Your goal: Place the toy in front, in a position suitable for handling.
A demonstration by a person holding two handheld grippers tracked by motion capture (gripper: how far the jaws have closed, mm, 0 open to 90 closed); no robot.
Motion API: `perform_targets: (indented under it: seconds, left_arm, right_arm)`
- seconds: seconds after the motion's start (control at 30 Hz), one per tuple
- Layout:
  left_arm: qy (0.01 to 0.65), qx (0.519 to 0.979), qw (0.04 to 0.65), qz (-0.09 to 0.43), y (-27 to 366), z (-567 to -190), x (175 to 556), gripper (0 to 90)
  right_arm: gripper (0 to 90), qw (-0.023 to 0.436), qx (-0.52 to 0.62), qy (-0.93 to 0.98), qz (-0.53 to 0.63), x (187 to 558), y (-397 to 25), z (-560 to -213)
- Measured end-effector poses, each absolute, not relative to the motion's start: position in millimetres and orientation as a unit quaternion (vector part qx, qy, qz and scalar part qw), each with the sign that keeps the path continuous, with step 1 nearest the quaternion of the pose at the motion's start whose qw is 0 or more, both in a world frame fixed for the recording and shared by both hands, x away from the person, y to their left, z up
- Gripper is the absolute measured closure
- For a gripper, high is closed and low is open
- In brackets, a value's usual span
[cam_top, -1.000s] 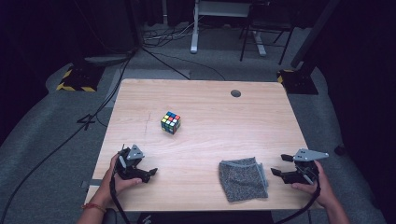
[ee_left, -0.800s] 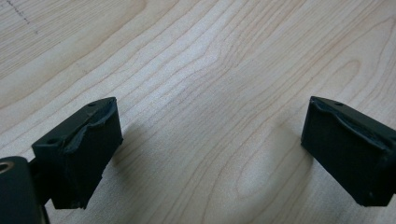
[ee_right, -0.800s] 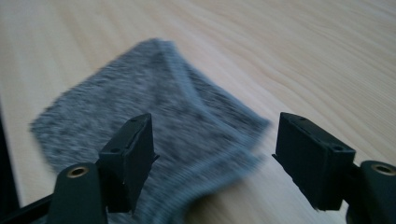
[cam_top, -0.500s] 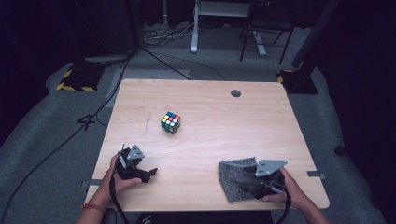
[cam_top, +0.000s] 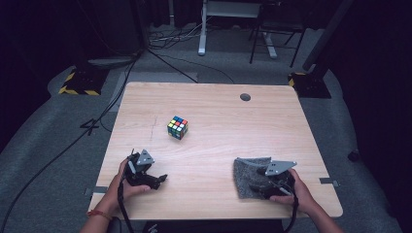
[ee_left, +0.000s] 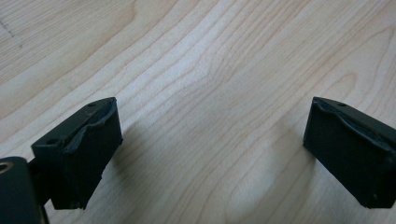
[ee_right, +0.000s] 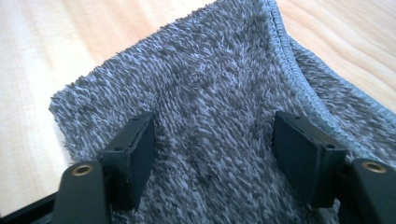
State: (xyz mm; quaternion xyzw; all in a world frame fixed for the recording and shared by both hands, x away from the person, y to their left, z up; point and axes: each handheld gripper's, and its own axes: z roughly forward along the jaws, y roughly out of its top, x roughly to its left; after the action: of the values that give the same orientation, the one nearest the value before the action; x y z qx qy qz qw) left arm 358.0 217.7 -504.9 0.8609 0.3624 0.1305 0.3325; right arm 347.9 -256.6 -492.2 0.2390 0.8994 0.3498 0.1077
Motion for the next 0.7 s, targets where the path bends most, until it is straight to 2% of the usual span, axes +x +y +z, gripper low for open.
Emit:
perform_targets:
  seconds: [0.07, 0.33, 0.7]
  left_arm:
    - [0.366, 0.86, 0.33, 0.13, 214, -505, 365, 0.4]
    - [0.379, 0.856, 0.326, 0.133, 205, -505, 394, 0.3]
    - [0.387, 0.852, 0.326, 0.136, 194, -505, 414, 0.2]
  right_arm:
    - [31.0, 0.11, 0.251, 0.894, 0.353, 353, -261, -493]
    - [31.0, 0.119, 0.274, 0.885, 0.358, 368, -272, -494]
    - [31.7, 0.127, 0.308, 0.872, 0.358, 393, -286, -495]
